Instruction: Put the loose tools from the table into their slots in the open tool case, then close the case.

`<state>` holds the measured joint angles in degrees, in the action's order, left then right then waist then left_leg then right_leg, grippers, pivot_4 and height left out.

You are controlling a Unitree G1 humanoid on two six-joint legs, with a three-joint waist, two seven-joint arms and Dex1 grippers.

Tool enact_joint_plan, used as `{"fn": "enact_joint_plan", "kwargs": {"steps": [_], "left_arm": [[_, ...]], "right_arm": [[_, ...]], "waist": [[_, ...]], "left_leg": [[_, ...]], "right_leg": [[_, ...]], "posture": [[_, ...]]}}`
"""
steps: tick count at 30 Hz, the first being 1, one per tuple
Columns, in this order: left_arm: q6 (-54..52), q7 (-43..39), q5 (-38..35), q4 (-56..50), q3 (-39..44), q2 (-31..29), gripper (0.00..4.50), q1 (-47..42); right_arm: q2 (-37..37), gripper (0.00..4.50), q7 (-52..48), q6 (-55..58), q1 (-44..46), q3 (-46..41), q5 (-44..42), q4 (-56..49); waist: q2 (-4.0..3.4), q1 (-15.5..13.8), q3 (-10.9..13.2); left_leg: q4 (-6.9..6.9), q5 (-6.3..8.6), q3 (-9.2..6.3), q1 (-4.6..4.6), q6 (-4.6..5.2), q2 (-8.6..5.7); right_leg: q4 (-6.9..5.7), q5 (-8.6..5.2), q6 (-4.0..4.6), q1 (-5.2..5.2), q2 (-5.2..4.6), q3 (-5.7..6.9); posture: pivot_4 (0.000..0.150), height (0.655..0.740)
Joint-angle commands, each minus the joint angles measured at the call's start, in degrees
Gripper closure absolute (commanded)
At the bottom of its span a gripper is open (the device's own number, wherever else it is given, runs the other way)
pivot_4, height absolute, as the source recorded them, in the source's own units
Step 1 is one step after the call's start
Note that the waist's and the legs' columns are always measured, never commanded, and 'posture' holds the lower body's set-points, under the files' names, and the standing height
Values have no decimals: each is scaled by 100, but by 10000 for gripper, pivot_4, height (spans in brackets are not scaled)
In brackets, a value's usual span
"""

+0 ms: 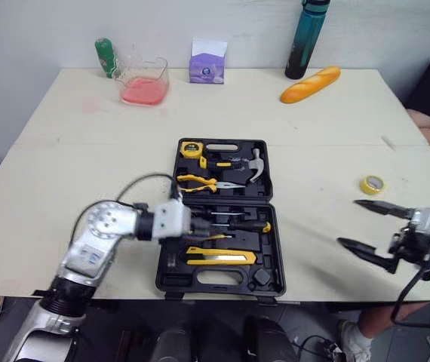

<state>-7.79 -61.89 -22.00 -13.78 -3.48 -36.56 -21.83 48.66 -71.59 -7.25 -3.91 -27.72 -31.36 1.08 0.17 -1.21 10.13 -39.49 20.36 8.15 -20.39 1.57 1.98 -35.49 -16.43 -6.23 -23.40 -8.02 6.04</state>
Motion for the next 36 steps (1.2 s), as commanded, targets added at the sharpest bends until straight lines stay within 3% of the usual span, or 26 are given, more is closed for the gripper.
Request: {"fn": "enact_joint_plan", "kwargs": {"steps": [1, 7, 8, 13, 20, 26, 33, 36], "left_arm": [[-196, -78, -358, -189, 987, -579, 30621, 729], [197, 316, -133, 466, 2284, -926, 1957, 1825], [250, 465, -109, 611, 2570, -904, 349, 2030], [665, 1386, 19, 1715, 4102, -625, 349, 3025], [350, 1942, -336, 1264, 4846, -130, 349, 3886], [296, 1995, -373, 760, 4740, 96, 349, 4261], [-27, 1945, -560, 308, 4420, -102, 349, 3825], [-356, 1878, -718, -45, 4015, -306, 349, 3412]], "right_arm": [[243, 0, 180, 67, -70, -674, -28, 460], [465, 0, 290, -385, 14, -1051, 263, 1586], [468, 0, 341, -440, 26, -1107, 293, 1723], [190, 0, 940, -258, -219, -1546, 207, 1973], [-306, 0, 1464, -797, -581, -1749, 361, 2063], [-491, 0, 1958, -798, -335, -1479, 506, 2011], [-364, 0, 2563, 223, -109, -1076, 571, 1154], [-14, 0, 2376, 691, -114, -783, 632, 566]], "waist": [[-1, 81, 0], [9, 144, 9], [8, 145, 9], [8, 168, 9], [15, 124, 12], [9, 156, 9], [8, 161, 8], [6, 142, 9]], "left_leg": [[2, 0, 3, 3, -1, 2], [21, 0, 9, 11, -2, 3], [22, 2, 9, 11, -2, 2], [44, 8, 12, 11, -10, 9], [45, 35, 15, 10, -9, 6], [46, 47, 16, 12, -35, 5], [46, 41, 17, 12, -32, 13], [46, 35, 19, 11, -20, 11]], "right_leg": [[0, 0, 0, -1, 2, -3], [12, -2, 3, -1, 3, -4], [13, -2, 3, -1, 1, -5], [25, -4, 7, -12, -33, -6], [42, 1, -3, -4, -47, -2], [41, 3, -1, -8, -51, -12], [37, 0, 5, -9, -41, -7], [37, 0, 5, -10, -43, -7]], "posture": [[1500, 7400], [1500, 7400], [1500, 7400], [1500, 7400], [1500, 7400], [1500, 7400], [1500, 7400], [1500, 7400]]}}
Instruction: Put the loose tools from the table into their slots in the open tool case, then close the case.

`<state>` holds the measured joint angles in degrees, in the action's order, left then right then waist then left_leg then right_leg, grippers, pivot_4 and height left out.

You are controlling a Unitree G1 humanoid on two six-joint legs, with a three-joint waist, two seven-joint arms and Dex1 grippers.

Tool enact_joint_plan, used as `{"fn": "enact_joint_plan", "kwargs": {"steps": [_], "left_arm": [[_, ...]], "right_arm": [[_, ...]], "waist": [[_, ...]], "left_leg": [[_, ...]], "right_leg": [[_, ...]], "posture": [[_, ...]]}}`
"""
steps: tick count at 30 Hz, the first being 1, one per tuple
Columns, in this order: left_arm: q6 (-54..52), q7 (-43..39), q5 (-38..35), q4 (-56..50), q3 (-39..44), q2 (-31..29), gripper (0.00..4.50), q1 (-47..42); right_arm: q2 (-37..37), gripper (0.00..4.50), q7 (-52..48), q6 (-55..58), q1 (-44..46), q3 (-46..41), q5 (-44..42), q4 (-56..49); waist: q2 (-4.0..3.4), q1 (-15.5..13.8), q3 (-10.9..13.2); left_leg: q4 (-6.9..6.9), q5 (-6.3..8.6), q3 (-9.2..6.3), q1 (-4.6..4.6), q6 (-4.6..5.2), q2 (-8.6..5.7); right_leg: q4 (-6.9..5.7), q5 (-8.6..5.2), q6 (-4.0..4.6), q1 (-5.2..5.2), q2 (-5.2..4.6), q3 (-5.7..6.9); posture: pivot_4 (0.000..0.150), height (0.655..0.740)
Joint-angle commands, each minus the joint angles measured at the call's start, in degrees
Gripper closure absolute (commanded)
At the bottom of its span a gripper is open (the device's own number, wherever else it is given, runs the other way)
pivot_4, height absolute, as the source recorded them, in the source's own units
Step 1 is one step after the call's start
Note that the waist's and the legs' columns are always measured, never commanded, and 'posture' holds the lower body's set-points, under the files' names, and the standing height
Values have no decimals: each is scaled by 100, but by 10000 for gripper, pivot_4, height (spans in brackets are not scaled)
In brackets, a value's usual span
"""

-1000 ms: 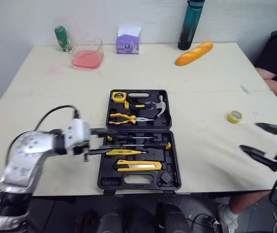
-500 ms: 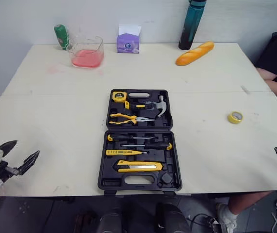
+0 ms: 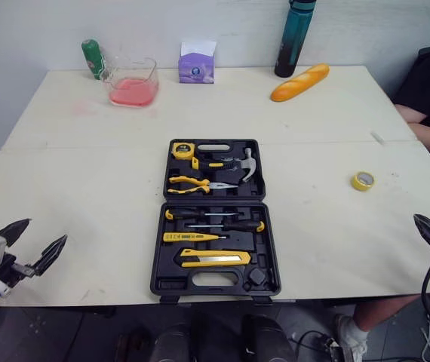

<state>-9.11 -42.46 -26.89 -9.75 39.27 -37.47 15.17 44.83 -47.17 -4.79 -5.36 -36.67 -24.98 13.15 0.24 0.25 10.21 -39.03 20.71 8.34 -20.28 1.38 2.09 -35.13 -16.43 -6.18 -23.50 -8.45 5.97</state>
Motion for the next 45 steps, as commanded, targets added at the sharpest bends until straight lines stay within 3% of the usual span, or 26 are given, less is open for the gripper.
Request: {"fn": "enact_joint_plan", "kwargs": {"steps": [1, 6, 9, 14, 22, 31, 45], "left_arm": [[-334, -87, -270, -550, -394, -281, 349, -438], [-641, -419, -430, -1145, -1128, -538, 349, -965], [-670, -773, -661, -1501, -1675, -580, 349, -1412], [-1014, -861, -1022, -1871, -2224, -511, 349, -1907], [-1778, -646, -1773, -2327, -2910, -295, 349, -2867], [-2064, -517, -1990, -2695, -3262, -121, 349, -3025], [-2290, -197, -2197, -2959, -3222, -169, 349, -3024]], "right_arm": [[493, 0, -42, 718, 80, 170, -27, -807], [1467, 0, -535, 2240, 554, 535, -338, -1192], [2311, 0, -1564, 2772, 1338, 1331, -328, -793], [2771, 0, -2412, 3102, 2779, 2612, 181, 122], [2361, 0, -3413, 2385, 5311, 4543, 1913, 2415], [1448, 0, -3836, 997, 7199, 5403, 3284, 4963], [636, 0, -3359, 597, 8220, 5761, 4485, 6164]], "waist": [[-2, -13, 1], [-4, 3, 1], [-9, 28, 5], [-9, 55, 6], [-17, 129, 12], [-36, 171, 27], [-40, 151, 31]], "left_leg": [[0, -2, 0, 0, 3, -1], [-3, -7, 0, -2, 13, -5], [-4, -5, 8, -3, 9, 10], [-8, -9, 11, -6, 15, 8], [-16, -15, 12, -25, 9, 8], [-20, -24, 21, -26, -7, 20], [-30, -29, 11, -27, -13, 24]], "right_leg": [[0, 0, 0, 0, 1, 1], [-4, 1, -2, -1, -1, 0], [6, 0, 0, -2, 24, 0], [9, 1, -3, -3, 47, 0], [9, 2, -3, -13, 67, 0], [3, 3, -6, -18, 90, -9], [-32, 0, -1, -18, 90, -8]], "posture": [[1500, 7400], [1500, 7400], [1500, 7400], [1500, 7400], [1500, 7400], [1500, 7400], [1500, 7400]]}}
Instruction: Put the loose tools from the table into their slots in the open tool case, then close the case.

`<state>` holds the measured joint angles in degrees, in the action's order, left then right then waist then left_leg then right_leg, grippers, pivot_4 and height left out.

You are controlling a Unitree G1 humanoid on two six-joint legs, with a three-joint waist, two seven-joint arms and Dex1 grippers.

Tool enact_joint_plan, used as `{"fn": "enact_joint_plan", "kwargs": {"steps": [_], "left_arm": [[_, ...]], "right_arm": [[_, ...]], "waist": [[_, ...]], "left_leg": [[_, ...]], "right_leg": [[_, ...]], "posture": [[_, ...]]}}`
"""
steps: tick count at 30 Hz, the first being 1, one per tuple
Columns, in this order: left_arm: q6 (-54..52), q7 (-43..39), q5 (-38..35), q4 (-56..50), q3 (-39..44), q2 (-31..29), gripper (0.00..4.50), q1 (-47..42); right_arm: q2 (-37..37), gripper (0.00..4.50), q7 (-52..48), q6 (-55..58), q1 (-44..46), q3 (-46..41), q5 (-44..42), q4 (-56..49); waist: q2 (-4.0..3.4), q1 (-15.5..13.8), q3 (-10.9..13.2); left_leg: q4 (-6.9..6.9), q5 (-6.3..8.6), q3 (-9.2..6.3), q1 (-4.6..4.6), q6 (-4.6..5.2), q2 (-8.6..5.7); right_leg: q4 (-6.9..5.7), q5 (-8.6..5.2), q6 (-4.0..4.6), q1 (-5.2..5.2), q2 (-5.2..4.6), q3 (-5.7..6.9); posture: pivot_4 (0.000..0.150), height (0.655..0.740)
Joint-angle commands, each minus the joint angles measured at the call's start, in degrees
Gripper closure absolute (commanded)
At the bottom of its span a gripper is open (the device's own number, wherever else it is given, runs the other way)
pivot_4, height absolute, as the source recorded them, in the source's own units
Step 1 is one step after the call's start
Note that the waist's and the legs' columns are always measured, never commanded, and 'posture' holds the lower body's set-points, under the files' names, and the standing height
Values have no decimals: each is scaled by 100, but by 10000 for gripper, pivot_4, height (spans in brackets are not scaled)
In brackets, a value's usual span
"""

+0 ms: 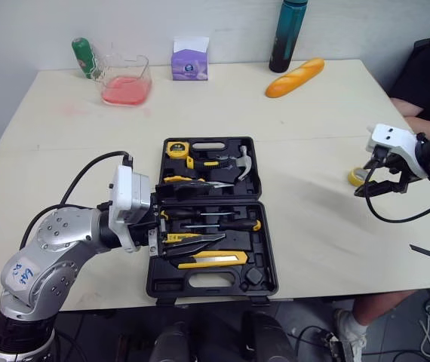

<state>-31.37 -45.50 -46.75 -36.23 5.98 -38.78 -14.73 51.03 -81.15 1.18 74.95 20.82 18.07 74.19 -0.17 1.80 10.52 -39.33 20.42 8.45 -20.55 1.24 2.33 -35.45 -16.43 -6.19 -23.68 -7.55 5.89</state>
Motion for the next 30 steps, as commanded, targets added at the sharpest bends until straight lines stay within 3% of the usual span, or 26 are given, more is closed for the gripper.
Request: {"fn": "enact_joint_plan", "kwargs": {"steps": [1, 30], "left_arm": [[-99, 137, -272, -362, 130, -44, 349, -6], [-370, 385, -509, -880, 398, -426, 349, 309]], "right_arm": [[-39, 0, 124, 37, 210, 14, 229, 102], [-501, 0, 1070, 551, -156, -404, 485, 443]], "waist": [[0, -1, 0], [-2, 15, 1]], "left_leg": [[0, 0, -1, 0, 0, 0], [-2, -3, -4, 0, -5, 1]], "right_leg": [[0, 0, 0, 0, 0, 1], [-8, -2, 4, 0, 3, 0]], "posture": [[1500, 7400], [1500, 7400]]}}
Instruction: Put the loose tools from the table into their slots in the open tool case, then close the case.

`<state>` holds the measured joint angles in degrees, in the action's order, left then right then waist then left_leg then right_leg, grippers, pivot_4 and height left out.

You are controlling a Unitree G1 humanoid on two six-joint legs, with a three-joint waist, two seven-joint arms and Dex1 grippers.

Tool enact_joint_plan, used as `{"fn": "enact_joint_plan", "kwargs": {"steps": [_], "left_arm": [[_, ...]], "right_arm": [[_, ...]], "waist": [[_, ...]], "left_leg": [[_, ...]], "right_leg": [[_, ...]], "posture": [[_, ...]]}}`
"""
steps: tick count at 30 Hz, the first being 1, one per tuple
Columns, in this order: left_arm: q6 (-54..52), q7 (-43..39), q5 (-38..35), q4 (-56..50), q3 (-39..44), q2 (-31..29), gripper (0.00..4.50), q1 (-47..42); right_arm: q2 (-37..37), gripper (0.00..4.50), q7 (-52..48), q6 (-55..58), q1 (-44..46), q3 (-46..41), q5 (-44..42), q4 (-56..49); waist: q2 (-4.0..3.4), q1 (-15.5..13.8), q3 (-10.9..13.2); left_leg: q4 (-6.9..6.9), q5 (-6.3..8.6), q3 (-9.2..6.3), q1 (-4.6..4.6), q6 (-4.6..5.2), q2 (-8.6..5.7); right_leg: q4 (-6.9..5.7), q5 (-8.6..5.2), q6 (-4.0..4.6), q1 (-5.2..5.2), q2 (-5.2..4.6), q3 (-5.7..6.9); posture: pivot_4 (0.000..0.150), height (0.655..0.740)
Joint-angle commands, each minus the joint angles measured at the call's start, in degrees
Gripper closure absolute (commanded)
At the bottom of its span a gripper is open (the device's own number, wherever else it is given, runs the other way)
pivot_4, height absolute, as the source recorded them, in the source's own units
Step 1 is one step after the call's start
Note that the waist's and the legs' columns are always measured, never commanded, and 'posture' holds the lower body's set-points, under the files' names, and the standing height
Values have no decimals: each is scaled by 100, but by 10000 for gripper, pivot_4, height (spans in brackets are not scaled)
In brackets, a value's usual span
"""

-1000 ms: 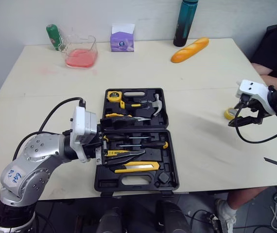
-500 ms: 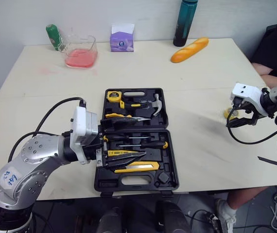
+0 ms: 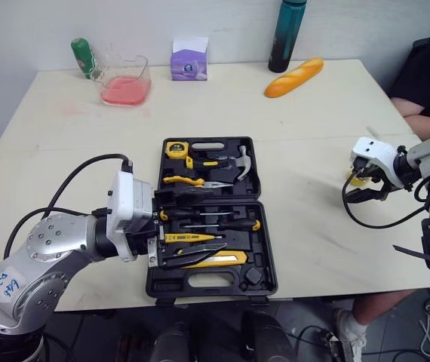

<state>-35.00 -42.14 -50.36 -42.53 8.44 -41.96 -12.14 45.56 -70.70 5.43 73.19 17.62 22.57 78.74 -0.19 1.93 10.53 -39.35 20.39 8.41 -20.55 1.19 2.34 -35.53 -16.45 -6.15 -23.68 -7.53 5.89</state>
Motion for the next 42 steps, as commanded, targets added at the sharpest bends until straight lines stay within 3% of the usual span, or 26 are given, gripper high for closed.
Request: {"fn": "enact_joint_plan", "kwargs": {"steps": [1, 5, 7, 9, 15, 16, 20, 26, 29, 32, 33, 36, 42], "left_arm": [[-15, 53, -168, -267, 170, -131, 349, 69], [-33, 78, -237, -314, 225, -198, 349, 121], [-30, 95, -266, -326, 237, -222, 0, 139], [-30, 116, -288, -342, 240, -240, 0, 151], [0, -19, -245, -324, 115, -259, 0, 204], [4, -44, -238, -310, 83, -250, 0, 188], [-32, -262, -330, -197, 2, -247, 0, 148], [426, -626, 82, 152, -88, -83, 0, 53], [567, -812, 270, 342, -185, -81, 0, 51], [682, -943, 422, 449, -273, -75, 0, 71], [723, -988, 473, 499, -319, -62, 0, 61], [776, -1068, 547, 583, -395, -42, 0, 20], [770, -1174, 591, 625, -427, -96, 0, 35]], "right_arm": [[33, 0, 2, 168, 24, -91, 38, -7], [-22, 0, -122, 306, 39, -86, 69, -1], [-46, 5339, -27, 289, 28, -100, 76, -8], [-61, 13211, 82, 262, 3, -100, 98, -12], [-40, 42966, 308, 22, -79, -175, 59, -29], [-25, 44503, 273, -30, -72, -187, 47, -34], [71, 44503, -354, -370, 117, -235, -24, -117], [338, 44503, -1958, -1056, 391, -16, -50, -434], [485, 44503, -2180, -1356, 194, 522, -733, -896], [1100, 44503, -2180, -866, -511, 1392, -2086, -2578], [1529, 44503, -2180, -428, -1050, 1579, -2657, -3788], [2326, 44503, -2180, 442, -2076, 1603, -3492, -6017], [2736, 44503, -2015, 1529, -3400, 928, -3892, -7882]], "waist": [[0, 1, 0], [0, 2, 0], [0, 3, 0], [0, 4, 0], [0, 6, 0], [0, 3, 0], [-1, 7, 0], [-25, 8, 16], [-25, 9, 16], [-25, -24, 16], [-25, -54, 17], [-35, -68, 22], [-35, -37, 25]], "left_leg": [[0, 0, 0, 0, 0, 0], [0, 0, -1, 0, 0, 1], [0, 0, -2, 0, 0, 1], [-2, 0, -2, 1, 0, 1], [-11, 0, -3, 2, 0, 1], [-11, 0, -3, 2, 0, 1], [-11, 0, -3, 1, -1, 1], [-11, 1, -2, 0, -1, 3], [-11, 1, -3, 0, -3, 5], [-13, 2, -3, 0, -3, 4], [-13, 2, -9, -3, -3, 5], [-30, 6, -29, -53, -7, 7], [-67, 10, -20, -65, -4, 12]], "right_leg": [[0, 0, 0, 0, 0, 0], [1, -1, 2, 0, 1, 1], [1, -1, 2, 0, 1, 1], [0, -1, 2, 2, 1, 1], [-4, -1, 2, 5, 1, 1], [-3, -1, 2, 5, 1, 1], [-4, -1, 2, 4, 3, 1], [-4, -1, 2, 2, 7, 1], [-3, -1, 2, 3, 9, 2], [-3, -1, 2, 3, 6, 3], [-3, -1, 2, 2, 5, 5], [-4, -2, 4, -26, 1, 24], [-15, -2, 3, -45, 2, 19]], "posture": [[1500, 7400], [1500, 7400], [1500, 7400], [1500, 7400], [1500, 7400], [1500, 7400], [1500, 7400], [1500, 7400], [1500, 7400], [1500, 7400], [1500, 7400], [1500, 7400], [1500, 7400]]}}
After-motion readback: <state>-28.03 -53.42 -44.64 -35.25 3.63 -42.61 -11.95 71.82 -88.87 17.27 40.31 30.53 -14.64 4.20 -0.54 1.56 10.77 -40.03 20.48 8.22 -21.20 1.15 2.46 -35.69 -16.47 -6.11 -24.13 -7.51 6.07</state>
